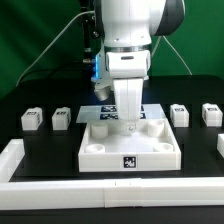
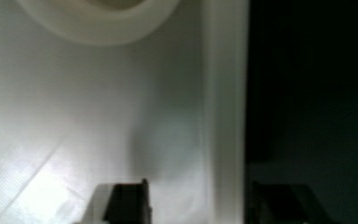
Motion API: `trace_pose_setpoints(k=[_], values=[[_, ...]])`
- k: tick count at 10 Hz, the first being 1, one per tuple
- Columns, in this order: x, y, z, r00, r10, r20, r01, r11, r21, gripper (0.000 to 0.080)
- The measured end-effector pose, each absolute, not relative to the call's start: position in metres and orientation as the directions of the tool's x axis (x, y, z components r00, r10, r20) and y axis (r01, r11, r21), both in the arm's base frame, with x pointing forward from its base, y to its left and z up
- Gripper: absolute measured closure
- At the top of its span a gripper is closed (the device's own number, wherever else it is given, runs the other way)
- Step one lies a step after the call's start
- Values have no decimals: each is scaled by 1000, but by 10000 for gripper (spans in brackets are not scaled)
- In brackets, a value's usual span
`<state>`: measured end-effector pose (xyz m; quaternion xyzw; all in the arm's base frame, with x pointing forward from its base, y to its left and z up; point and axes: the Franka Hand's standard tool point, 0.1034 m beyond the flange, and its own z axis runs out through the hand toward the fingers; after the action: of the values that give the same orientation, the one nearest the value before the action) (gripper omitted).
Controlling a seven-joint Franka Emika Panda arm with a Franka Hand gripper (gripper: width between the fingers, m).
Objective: Assemble one leg
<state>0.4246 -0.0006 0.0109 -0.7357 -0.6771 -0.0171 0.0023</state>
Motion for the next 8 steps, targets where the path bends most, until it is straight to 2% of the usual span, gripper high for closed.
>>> trace_pose_setpoints(k=[1,2,3,8], values=[[424,-1,11,83,996,28,996,-83,19,547],[424,-1,11,83,996,28,996,-83,19,720],[424,-1,11,85,996,28,996,-86,19,740],[424,-1,11,86,996,28,996,-86,19,740]])
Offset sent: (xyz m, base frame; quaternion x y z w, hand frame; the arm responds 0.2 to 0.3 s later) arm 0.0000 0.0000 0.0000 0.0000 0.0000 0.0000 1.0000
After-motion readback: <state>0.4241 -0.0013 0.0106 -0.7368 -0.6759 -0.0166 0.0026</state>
